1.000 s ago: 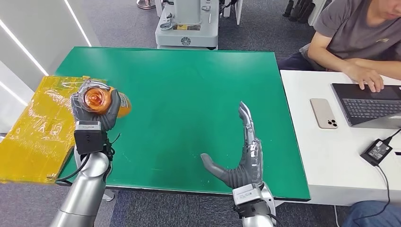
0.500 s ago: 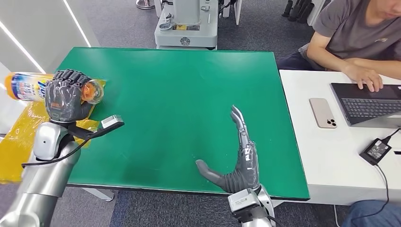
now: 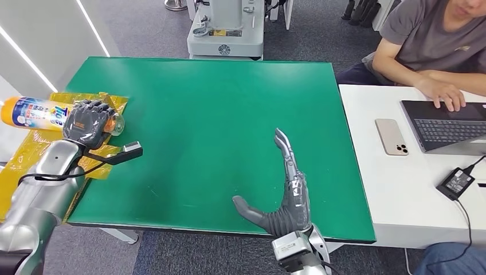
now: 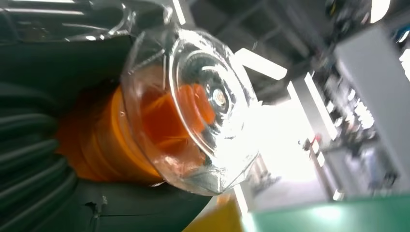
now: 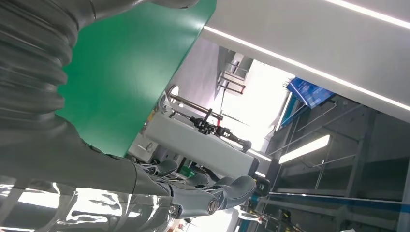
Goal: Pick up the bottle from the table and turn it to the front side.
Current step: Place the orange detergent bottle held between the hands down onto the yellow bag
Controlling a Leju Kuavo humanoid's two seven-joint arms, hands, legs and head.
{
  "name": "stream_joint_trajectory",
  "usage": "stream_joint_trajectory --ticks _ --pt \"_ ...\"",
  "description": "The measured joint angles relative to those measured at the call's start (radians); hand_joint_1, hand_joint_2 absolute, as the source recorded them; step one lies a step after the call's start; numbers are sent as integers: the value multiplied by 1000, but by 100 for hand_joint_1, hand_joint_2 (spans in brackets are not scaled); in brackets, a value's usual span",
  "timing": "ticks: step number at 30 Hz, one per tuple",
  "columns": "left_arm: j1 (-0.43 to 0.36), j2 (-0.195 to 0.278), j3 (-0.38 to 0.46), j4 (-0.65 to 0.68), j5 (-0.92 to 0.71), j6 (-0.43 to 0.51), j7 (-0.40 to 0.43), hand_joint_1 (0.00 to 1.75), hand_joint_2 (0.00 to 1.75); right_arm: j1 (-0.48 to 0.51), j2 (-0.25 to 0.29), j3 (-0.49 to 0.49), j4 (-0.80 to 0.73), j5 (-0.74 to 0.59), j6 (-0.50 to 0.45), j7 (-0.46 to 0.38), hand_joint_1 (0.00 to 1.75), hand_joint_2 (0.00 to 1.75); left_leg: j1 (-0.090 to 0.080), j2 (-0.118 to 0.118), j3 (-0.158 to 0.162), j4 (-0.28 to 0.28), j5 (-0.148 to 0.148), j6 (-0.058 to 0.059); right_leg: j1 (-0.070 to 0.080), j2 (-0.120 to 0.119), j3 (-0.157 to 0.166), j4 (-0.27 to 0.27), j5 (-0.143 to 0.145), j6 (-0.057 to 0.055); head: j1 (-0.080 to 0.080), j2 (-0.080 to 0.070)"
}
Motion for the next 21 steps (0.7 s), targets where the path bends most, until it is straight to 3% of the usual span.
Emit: stream_joint_trajectory --ticks 8,21 --pt "-27 -13 -19 140 -8 -41 5 175 175 6 5 0 -17 16 6 15 0 175 0 0 0 0 0 0 0 0 0 0 0 0 0 0" --pt "-9 -41 -46 221 -10 -88 23 175 175 12 17 -1 -33 20 23 18 0 175 0 0 0 0 0 0 0 0 0 0 0 0 0 0"
